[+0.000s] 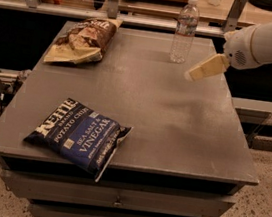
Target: Move water bottle near blue chip bag
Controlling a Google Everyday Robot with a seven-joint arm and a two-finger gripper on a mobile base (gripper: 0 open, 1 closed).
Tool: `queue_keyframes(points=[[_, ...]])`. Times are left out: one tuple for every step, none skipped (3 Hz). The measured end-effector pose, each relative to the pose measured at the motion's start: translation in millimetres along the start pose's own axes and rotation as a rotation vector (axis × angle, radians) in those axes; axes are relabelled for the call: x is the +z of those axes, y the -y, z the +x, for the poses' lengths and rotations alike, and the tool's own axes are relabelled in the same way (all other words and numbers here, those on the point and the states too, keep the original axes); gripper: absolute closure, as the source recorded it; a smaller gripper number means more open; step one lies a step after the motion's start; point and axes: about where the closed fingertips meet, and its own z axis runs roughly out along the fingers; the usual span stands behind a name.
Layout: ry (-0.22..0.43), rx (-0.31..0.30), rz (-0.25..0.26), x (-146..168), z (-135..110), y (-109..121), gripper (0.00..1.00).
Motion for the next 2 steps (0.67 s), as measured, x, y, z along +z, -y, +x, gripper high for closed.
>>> queue_keyframes(points=[[0.125,0.064,0.016,40.7,-9.4,26.3,0.0],[0.229,0.105,0.048,71.3,-16.7,48.6,0.0]])
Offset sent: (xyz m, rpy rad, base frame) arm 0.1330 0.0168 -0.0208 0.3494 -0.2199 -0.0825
